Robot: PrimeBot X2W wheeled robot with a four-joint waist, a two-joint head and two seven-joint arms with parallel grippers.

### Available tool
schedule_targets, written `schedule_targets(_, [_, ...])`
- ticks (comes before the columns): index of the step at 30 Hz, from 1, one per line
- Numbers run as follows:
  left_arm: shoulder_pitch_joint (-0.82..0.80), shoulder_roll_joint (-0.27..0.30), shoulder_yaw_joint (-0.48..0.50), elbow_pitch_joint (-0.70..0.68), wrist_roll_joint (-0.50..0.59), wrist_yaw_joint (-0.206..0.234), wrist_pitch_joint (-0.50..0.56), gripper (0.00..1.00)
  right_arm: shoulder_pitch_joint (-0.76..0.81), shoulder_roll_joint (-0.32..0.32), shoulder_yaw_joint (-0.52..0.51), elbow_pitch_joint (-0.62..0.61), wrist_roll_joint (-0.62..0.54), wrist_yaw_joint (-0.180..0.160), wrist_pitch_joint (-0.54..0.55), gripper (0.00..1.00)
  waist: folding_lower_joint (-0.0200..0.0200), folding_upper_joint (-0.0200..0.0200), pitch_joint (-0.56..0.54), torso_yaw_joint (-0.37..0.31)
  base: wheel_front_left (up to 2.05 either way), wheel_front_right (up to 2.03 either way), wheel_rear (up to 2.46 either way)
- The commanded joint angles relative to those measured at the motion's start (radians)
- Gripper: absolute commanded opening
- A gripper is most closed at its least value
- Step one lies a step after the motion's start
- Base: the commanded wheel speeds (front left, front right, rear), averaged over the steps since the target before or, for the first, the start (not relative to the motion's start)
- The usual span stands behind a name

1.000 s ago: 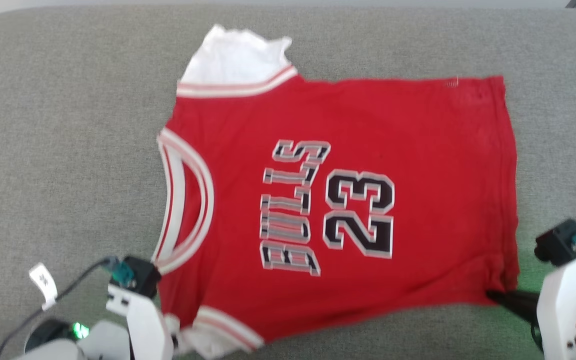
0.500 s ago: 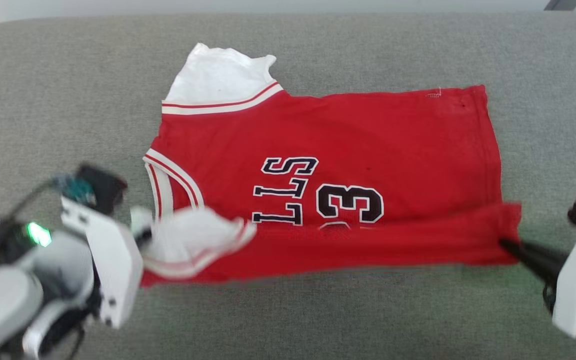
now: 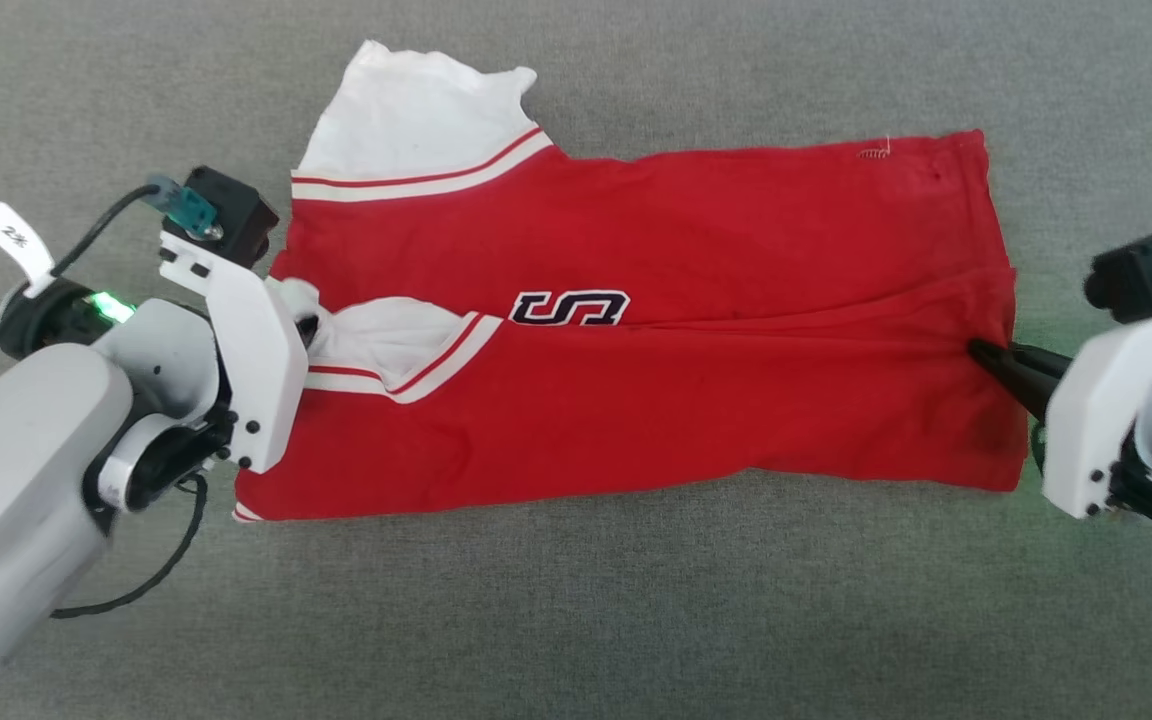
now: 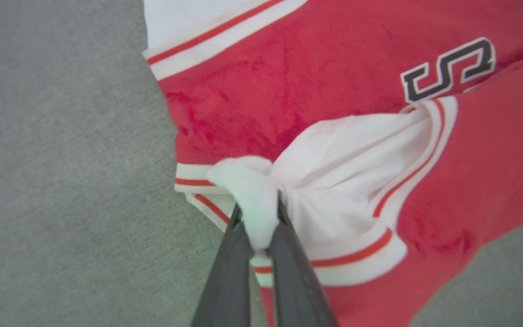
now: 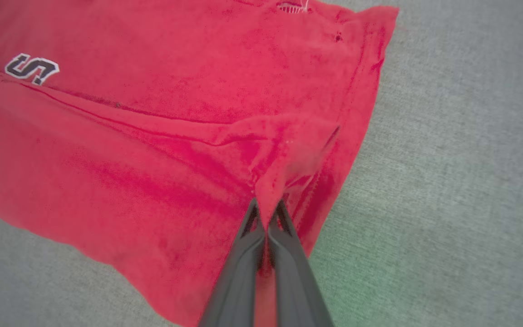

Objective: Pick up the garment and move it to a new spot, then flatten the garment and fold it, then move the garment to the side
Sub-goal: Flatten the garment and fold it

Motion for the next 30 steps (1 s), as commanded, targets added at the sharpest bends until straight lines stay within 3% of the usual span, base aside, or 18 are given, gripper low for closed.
schedule_targets(1, [-0.012, -0.013, -0.004, 0.038, -0.008, -0.015, -0.001, 0.0, -0.021, 0.002, 0.015, 0.023, -0.005, -0.001, -0.007, 0.0, -0.0001, 0.0, 0.009, -0.003, 0.0, 0.0, 0.0])
schedule_targets(5, [-0.021, -0.086, -0.019, 0.219, -0.045, -0.075, 0.015, 0.0, -0.089, 0.016, 0.078, 0.117, 0.005, -0.001, -0.036, 0.0, -0.0001, 0.0, 0.024, -0.007, 0.0, 0.0, 0.0])
schedule_targets(6, [-0.017, -0.1, -0.02, 0.252, -0.054, -0.081, 0.024, 0.05, -0.097, 0.02, 0.087, 0.131, 0.014, -0.001, -0.04, 0.0, -0.0001, 0.0, 0.025, -0.007, 0.0, 0.0, 0.0])
schedule_targets(7, [-0.014, -0.111, -0.021, 0.281, -0.065, -0.085, 0.035, 0.18, -0.105, 0.023, 0.094, 0.143, 0.019, -0.001, -0.041, 0.03, -0.0001, 0.0, 0.026, -0.007, 0.0, 0.0, 0.0])
schedule_targets(9, [-0.019, -0.123, -0.025, 0.327, -0.074, -0.089, 0.054, 0.52, -0.118, 0.017, 0.109, 0.162, 0.019, -0.001, -0.047, 0.34, -0.0001, 0.0, 0.025, -0.007, 0.0, 0.0, 0.0])
schedule_targets(10, [-0.022, -0.125, -0.025, 0.344, -0.079, -0.086, 0.066, 0.9, -0.122, 0.013, 0.114, 0.166, 0.019, -0.001, -0.052, 0.48, -0.0001, 0.0, 0.024, -0.007, 0.0, 0.0, 0.0])
schedule_targets(11, [-0.029, -0.125, -0.027, 0.354, -0.082, -0.085, 0.081, 1.0, -0.126, 0.012, 0.115, 0.167, 0.024, -0.001, -0.06, 0.93, -0.0001, 0.0, 0.022, -0.006, 0.0, 0.0, 0.0])
schedule_targets(12, [-0.035, -0.122, -0.025, 0.361, -0.085, -0.076, 0.091, 1.0, -0.13, 0.009, 0.117, 0.166, 0.024, -0.001, -0.069, 1.0, -0.0001, 0.0, 0.02, -0.005, 0.0, 0.0, 0.0])
schedule_targets(21, [-0.084, -0.036, -0.017, 0.2, -0.063, 0.038, 0.196, 1.0, -0.069, 0.001, 0.01, 0.112, -0.012, -0.001, -0.173, 1.0, -0.0001, 0.0, -0.011, 0.008, 0.0, 0.0, 0.0])
schedule_targets(30, [0.016, 0.143, -0.014, -0.173, -0.086, 0.235, 0.305, 1.0, 0.104, 0.104, -0.213, -0.032, -0.132, -0.001, -0.264, 1.0, -0.0001, 0.0, -0.042, 0.003, 0.0, 0.0, 0.0])
